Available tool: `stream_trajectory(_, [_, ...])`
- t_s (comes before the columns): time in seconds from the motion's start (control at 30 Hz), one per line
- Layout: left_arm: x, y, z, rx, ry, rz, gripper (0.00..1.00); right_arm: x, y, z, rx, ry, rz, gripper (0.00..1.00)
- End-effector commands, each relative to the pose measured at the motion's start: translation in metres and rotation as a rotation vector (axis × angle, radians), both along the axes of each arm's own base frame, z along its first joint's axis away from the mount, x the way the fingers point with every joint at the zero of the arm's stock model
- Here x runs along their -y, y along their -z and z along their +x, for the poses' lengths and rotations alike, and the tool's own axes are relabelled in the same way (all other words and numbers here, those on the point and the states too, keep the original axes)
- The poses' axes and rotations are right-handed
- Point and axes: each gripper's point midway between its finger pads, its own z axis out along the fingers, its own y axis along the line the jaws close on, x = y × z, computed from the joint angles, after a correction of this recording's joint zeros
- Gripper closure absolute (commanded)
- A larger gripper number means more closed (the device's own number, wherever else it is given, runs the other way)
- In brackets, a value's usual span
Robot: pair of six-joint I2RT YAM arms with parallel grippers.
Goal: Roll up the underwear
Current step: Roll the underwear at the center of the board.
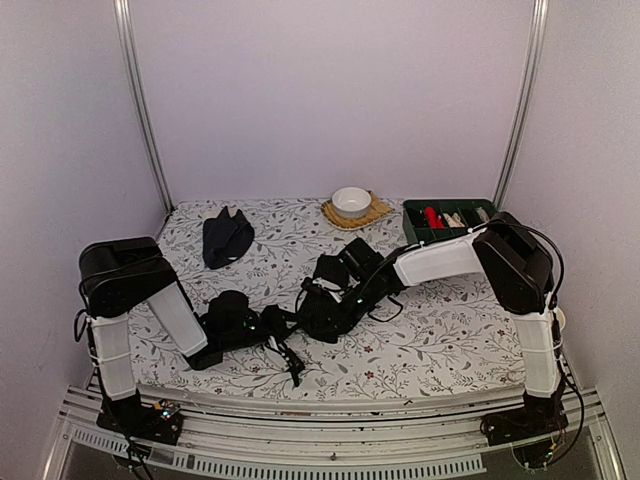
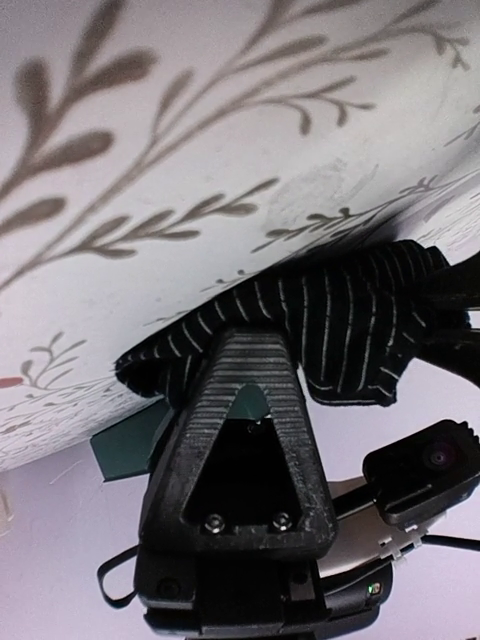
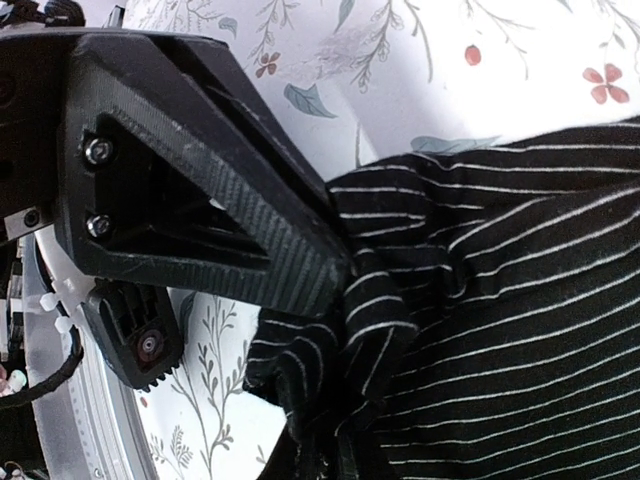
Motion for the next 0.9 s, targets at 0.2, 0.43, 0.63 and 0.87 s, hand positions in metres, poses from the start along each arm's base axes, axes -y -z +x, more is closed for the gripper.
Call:
stream_trajectory(0.2, [-0.048,0.071,-0.022,-0.356,-0.155,0.318,1.0,0.02,-0.039,0.008,0.15,0.028,-0.018,0.63])
stream_trajectory(0.43, [-0.042,0.069,-0.039,-0.779,-0.264,0.37,1.0,0.039,-0.081,0.015,0.375,0.089,-0.01,0.49])
stream_trajectory(0.63, [-0.035,0.062,-0.033,-1.021,-0.344,0.338,1.0,0.036,-0.081,-0.016,0.602,0.006,-0.051,0.42])
stream_trajectory(0.87, [-0.026,0.034,-0.028,-1.272,-0.347,0.282,1.0,0.031,-0.073,-0.03,0.785,-0.023,-0.078,0.41])
